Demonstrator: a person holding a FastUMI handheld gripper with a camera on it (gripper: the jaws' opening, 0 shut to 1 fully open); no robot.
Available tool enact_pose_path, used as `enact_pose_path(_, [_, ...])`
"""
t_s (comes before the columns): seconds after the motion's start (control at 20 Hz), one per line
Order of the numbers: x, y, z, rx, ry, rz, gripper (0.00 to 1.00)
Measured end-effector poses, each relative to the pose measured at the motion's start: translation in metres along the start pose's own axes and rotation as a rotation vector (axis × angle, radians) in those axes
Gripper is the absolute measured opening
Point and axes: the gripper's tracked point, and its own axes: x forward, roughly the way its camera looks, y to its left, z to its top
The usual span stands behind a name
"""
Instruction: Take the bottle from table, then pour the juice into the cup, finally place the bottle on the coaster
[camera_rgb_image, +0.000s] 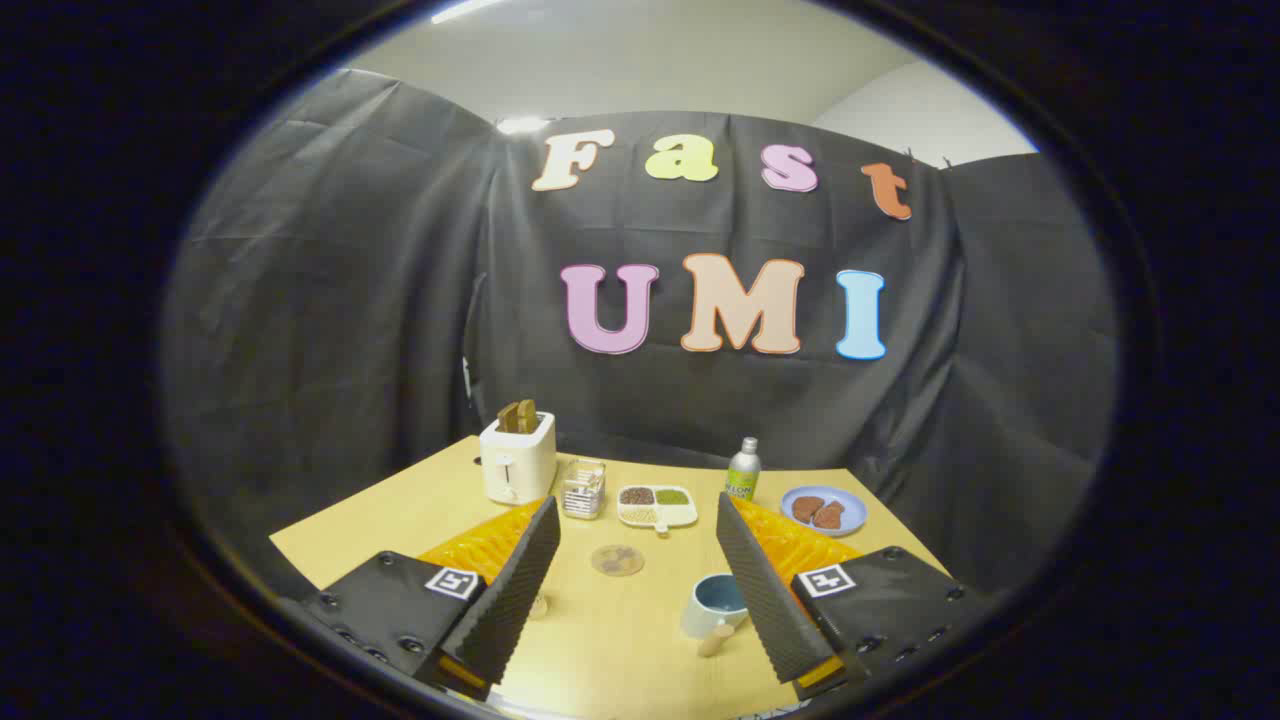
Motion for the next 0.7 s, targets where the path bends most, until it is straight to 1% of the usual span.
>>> enact_pose_path(0.2, [0.026,0.009,-0.001,-0.020,0.011,-0.056,0.99])
enact_pose_path(0.7, [0.066,0.030,-0.004,-0.005,0.026,-0.119,0.99])
